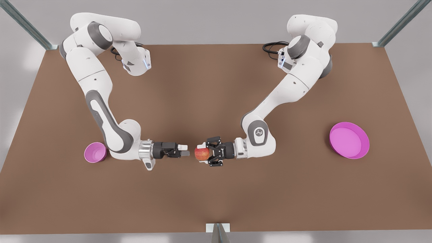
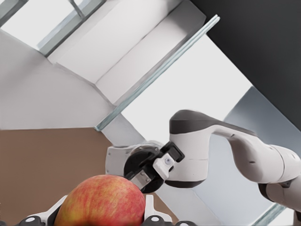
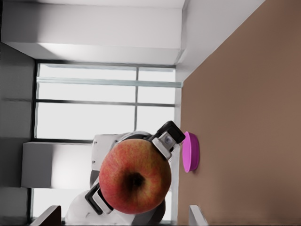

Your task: Use the left arm to pick up the apple from the plate, transfer it to the gripper of the right arm, and then use the right arm to place it into the bowl

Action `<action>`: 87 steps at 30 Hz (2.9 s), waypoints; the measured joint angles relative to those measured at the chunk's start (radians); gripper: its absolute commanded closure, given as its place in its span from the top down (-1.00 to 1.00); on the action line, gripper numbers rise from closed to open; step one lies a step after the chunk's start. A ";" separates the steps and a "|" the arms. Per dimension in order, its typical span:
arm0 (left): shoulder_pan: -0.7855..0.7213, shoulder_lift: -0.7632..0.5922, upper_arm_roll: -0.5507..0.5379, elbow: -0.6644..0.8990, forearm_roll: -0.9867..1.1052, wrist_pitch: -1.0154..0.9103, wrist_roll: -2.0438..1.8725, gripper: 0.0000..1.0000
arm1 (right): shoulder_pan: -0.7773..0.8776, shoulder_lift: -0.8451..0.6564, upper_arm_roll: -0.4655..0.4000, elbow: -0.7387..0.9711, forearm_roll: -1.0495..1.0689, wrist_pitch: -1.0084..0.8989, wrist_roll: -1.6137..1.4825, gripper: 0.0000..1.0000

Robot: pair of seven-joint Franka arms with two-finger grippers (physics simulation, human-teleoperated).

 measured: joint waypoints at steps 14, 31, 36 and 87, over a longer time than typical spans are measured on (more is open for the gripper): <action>-0.002 0.000 0.001 -0.001 -0.001 0.005 0.087 0.42 | 0.015 0.018 -0.009 0.006 -0.016 -0.005 -0.099 1.00; -0.020 0.002 0.003 -0.001 0.000 0.006 0.133 0.42 | -0.034 -0.015 -0.007 0.005 -0.139 0.043 0.147 1.00; -0.020 0.002 0.005 -0.002 0.000 0.006 0.140 0.42 | -0.024 -0.012 0.016 0.010 -0.114 0.043 0.244 1.00; -0.031 0.014 0.006 -0.003 0.003 0.014 0.167 0.99 | 0.081 0.046 0.028 0.037 0.082 0.133 0.312 0.45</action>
